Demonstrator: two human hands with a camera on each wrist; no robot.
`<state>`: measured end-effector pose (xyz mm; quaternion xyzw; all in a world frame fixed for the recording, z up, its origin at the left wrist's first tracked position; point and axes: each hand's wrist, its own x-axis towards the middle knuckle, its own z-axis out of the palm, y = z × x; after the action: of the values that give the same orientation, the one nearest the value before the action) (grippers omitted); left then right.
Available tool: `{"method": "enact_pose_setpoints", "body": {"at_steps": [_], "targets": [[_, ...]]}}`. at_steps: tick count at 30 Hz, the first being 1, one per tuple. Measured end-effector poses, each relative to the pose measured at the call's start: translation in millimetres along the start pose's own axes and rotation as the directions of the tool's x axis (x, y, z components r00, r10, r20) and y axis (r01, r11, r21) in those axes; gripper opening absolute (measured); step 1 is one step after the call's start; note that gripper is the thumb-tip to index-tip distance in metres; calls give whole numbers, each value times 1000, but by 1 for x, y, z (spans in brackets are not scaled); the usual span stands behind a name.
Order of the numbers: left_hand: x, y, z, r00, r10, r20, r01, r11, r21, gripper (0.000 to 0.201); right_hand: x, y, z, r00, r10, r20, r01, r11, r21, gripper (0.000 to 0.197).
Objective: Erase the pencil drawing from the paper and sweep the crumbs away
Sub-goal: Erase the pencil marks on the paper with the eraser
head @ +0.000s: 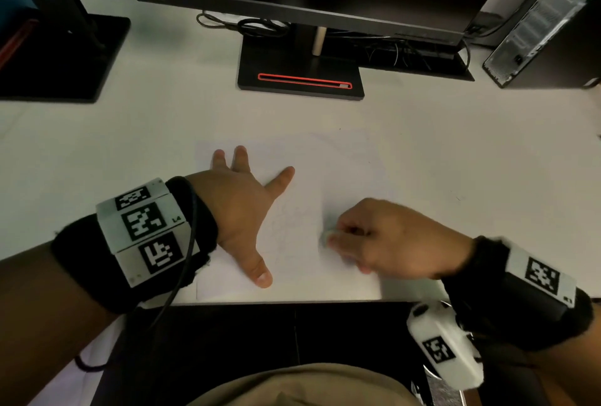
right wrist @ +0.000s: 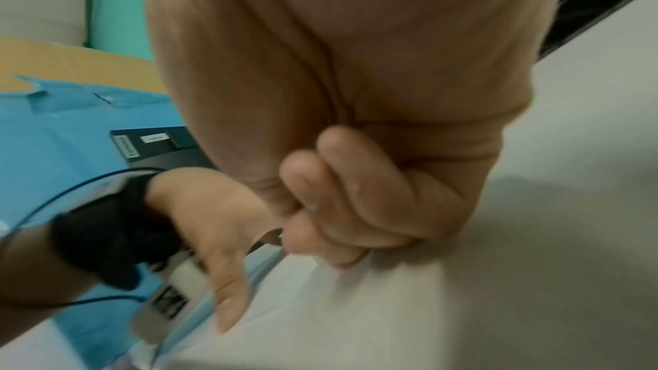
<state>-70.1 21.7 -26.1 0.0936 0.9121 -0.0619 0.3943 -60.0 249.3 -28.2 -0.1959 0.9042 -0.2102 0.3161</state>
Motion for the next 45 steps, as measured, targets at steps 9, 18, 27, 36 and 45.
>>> {"method": "enact_pose_setpoints", "body": {"at_steps": [9, 18, 27, 36, 45], "targets": [[-1, 3, -1, 1000, -5, 6, 5, 1000, 0, 159, -4, -2, 2, 997, -15, 82, 17, 1000, -23, 45], [-1, 3, -2, 1000, -14, 6, 14, 1000, 10, 159, -14, 18, -6, 999, 40, 37, -40, 999, 15, 45], [-1, 3, -1, 1000, -18, 3, 18, 1000, 14, 159, -13, 16, -6, 998, 55, -33, -54, 997, 51, 43], [0, 3, -1, 1000, -18, 1, 18, 1000, 18, 160, -1, -1, 3, 1000, 5, 29, -6, 1000, 13, 43], [1, 3, -1, 1000, -14, 5, 14, 1000, 8, 160, 1, -5, 8, 997, -17, 74, 18, 1000, -10, 46]]}}
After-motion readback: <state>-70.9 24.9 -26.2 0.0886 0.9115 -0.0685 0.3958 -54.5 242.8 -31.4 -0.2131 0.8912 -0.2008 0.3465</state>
